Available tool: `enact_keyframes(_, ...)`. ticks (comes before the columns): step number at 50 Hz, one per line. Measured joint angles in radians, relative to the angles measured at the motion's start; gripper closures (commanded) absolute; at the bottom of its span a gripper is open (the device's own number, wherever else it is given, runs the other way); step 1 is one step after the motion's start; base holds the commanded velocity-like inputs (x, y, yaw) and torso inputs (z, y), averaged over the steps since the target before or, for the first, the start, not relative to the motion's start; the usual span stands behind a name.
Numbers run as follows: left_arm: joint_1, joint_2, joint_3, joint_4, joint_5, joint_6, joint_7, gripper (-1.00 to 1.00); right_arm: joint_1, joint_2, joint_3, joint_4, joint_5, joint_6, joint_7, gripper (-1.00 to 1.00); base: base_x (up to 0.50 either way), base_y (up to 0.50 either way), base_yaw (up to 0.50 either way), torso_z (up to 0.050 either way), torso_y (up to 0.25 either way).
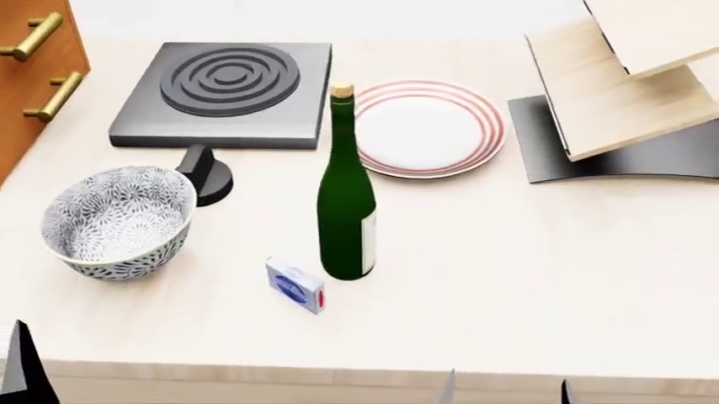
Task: Pick up the akita bowl and put it on the plate.
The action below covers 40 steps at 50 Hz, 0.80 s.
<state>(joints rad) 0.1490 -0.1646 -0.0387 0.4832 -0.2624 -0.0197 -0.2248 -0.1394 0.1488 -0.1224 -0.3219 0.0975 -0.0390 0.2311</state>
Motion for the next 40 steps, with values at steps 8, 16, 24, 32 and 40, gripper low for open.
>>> enact_keyframes(8,0.000,-0.002,0.010,-0.005,-0.009,0.000,-0.003,-1.00,0.005,0.005,-0.006,0.013,0.007,-0.004,0.006,-1.00,0.00,-0.07,0.00,0.000,0.000)
enact_keyframes(16,0.001,-0.008,0.016,-0.009,-0.014,0.003,-0.007,-1.00,0.011,0.007,-0.014,0.022,0.015,0.003,0.012,-1.00,0.05,-0.18,0.00,0.000,0.000)
enact_keyframes(24,0.002,-0.012,0.020,-0.010,-0.019,0.007,-0.011,-1.00,0.015,0.011,-0.022,0.028,0.020,0.006,0.018,-1.00,0.02,-0.26,0.00,0.000,0.000)
enact_keyframes(32,0.004,-0.016,0.025,-0.009,-0.025,0.011,-0.015,-1.00,0.017,0.017,-0.028,0.031,0.023,0.004,0.024,-1.00,0.00,-0.15,0.00,0.000,0.000)
enact_keyframes(40,0.006,-0.021,0.024,-0.006,-0.034,0.016,-0.021,-1.00,0.014,0.022,-0.045,0.035,-0.005,-0.017,0.035,-1.00,0.00,0.00,0.00,0.000,0.000)
